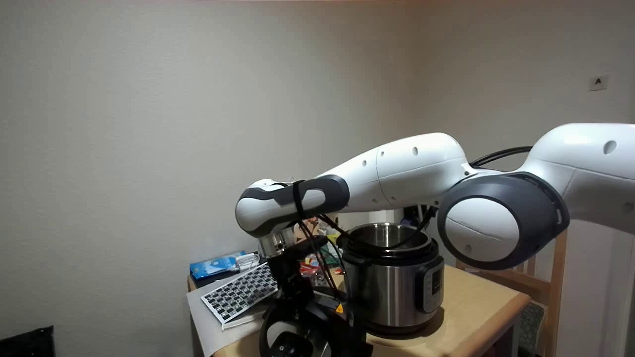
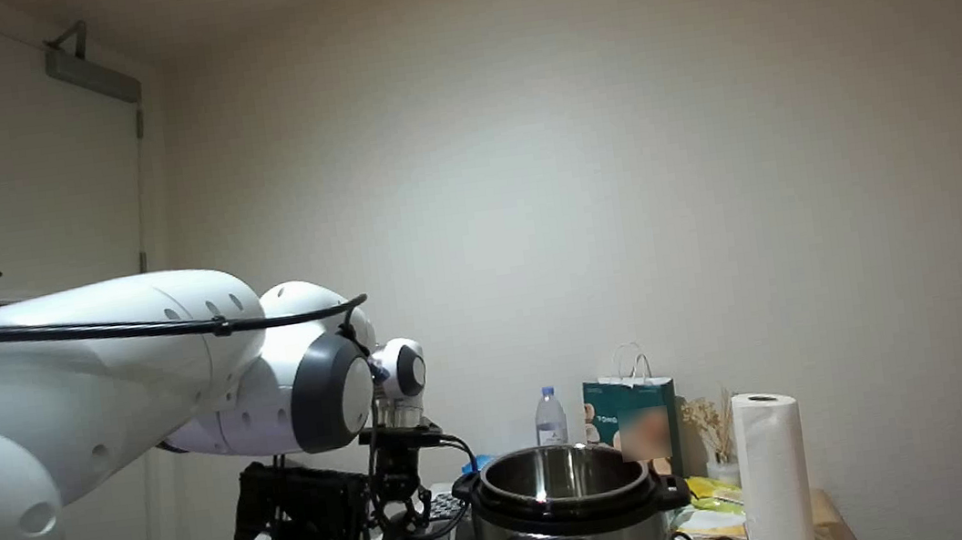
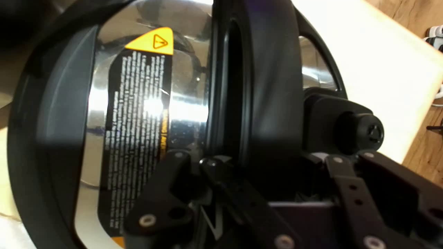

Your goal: Take the lid off of the rice cooker

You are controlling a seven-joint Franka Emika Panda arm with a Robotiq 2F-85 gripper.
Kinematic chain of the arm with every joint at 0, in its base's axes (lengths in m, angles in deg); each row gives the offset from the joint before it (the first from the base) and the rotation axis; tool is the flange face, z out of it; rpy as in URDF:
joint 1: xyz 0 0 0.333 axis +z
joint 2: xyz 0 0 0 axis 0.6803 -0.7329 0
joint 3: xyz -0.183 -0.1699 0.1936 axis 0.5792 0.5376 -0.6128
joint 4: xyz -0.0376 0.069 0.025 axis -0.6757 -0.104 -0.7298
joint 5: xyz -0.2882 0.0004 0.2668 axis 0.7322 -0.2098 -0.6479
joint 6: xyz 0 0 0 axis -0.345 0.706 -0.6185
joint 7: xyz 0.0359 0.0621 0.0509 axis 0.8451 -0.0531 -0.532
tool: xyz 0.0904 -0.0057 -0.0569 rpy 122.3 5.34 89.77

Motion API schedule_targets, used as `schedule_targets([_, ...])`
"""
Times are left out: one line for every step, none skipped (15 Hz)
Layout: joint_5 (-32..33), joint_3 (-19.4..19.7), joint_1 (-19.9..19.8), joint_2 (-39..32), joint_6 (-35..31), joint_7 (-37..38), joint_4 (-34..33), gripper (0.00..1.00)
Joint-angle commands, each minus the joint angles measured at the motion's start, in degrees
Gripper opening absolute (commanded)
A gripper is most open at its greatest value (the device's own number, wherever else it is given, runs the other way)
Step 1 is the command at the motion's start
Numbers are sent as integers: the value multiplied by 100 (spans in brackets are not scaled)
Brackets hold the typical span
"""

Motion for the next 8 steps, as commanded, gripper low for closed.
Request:
schedule_targets([177, 117, 83, -58, 401, -309, -252, 0])
schedule_targets([160, 132, 81, -59, 437, -326, -264, 15])
schedule_targets([157, 154, 81, -62, 457, -339, -275, 26])
schedule_targets([135, 173, 68, -57, 489, -343, -285, 31])
schedule_targets([131, 191, 67, -56, 497, -330, -296, 38])
schedule_targets([118, 203, 54, -48, 496, -332, -313, 44])
schedule_targets([106, 220, 47, -30, 484, -333, -330, 51])
schedule_targets([96, 244, 40, -18, 465, -328, -346, 56])
